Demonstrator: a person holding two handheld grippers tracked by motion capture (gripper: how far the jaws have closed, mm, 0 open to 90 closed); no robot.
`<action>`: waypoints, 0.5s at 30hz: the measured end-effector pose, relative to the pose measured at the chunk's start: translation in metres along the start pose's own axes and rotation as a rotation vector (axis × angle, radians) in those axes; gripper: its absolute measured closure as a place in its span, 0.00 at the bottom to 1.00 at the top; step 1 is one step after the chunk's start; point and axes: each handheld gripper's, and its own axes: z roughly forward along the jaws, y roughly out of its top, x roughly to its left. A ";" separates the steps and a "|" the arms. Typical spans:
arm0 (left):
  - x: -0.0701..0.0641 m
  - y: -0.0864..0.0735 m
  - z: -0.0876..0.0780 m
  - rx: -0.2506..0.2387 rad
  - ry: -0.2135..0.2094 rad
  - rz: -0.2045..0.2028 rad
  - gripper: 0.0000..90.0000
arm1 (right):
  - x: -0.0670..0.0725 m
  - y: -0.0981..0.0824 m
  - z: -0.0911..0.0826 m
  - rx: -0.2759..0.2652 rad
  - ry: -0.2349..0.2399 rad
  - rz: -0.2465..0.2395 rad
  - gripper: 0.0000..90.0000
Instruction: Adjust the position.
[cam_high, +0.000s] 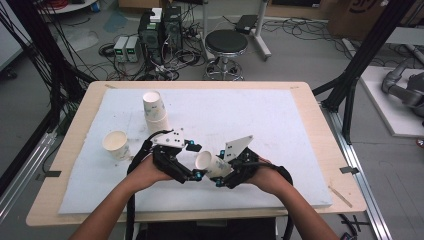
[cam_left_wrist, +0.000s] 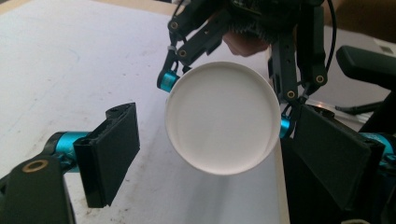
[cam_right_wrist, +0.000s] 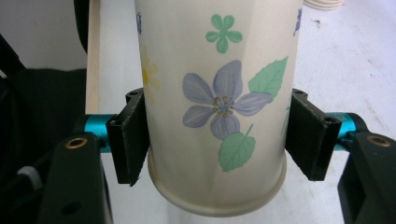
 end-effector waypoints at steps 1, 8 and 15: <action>0.000 0.000 0.001 0.008 -0.002 0.004 0.17 | 0.000 0.001 0.000 0.015 -0.004 -0.012 0.35; 0.000 0.004 0.008 0.067 -0.017 0.010 0.17 | 0.003 0.008 0.003 0.099 0.001 -0.057 0.35; 0.000 0.003 0.015 0.108 -0.034 0.013 0.18 | 0.006 0.014 0.004 0.157 0.001 -0.089 0.34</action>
